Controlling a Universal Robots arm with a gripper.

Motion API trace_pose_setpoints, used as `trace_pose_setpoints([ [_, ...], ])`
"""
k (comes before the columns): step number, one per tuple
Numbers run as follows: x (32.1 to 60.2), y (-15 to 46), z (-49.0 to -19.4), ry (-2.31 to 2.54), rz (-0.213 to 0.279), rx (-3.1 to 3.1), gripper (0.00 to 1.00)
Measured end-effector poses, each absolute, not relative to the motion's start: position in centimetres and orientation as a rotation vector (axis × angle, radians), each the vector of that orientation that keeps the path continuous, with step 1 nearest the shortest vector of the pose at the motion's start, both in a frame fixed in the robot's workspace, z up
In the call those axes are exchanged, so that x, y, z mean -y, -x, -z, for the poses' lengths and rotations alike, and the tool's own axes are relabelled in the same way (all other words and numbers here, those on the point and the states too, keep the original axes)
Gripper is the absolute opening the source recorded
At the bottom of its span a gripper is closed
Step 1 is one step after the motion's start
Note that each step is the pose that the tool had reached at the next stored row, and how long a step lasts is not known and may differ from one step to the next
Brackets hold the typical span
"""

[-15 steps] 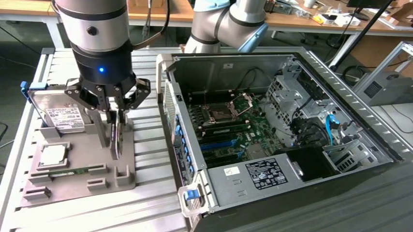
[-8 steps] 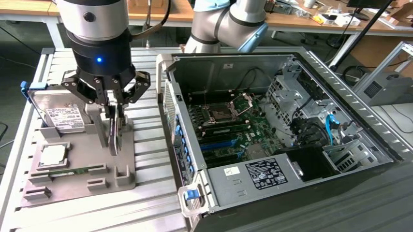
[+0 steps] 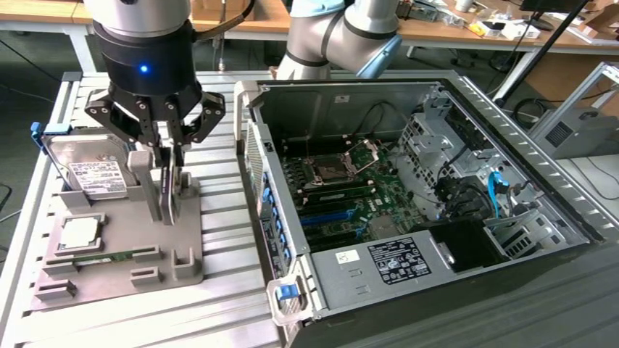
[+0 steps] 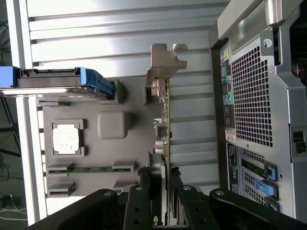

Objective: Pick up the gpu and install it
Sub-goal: 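Pick up the gpu and move the gpu toward the slot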

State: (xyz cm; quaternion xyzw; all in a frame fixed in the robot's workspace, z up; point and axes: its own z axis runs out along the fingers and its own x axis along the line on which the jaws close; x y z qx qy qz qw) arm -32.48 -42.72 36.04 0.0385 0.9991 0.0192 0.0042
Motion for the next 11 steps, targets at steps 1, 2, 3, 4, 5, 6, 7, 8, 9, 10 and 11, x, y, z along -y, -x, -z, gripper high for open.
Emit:
trace_pose_setpoints([
  [1,42.7,32.5,-36.2,-0.121,-0.06,-3.13,0.27],
  [2,42.7,32.5,-36.3,-0.121,-0.06,-3.13,0.27],
  [3,42.7,32.5,-36.4,-0.121,-0.06,-3.13,0.27],
  [4,42.7,32.5,-36.6,-0.121,-0.06,-3.13,0.27],
  [5,42.7,32.5,-36.7,-0.121,-0.06,-3.13,0.27],
  [6,42.7,32.5,-36.9,-0.121,-0.06,-3.13,0.27],
  [7,42.7,32.5,-37.1,-0.121,-0.06,-3.13,0.27],
  [8,42.7,32.5,-37.3,-0.121,-0.06,-3.13,0.27],
  [9,42.7,32.5,-37.4,-0.121,-0.06,-3.13,0.27],
  [10,42.7,32.5,-37.5,-0.121,-0.06,-3.13,0.27],
  [11,42.7,32.5,-37.7,-0.121,-0.06,-3.13,0.27],
])
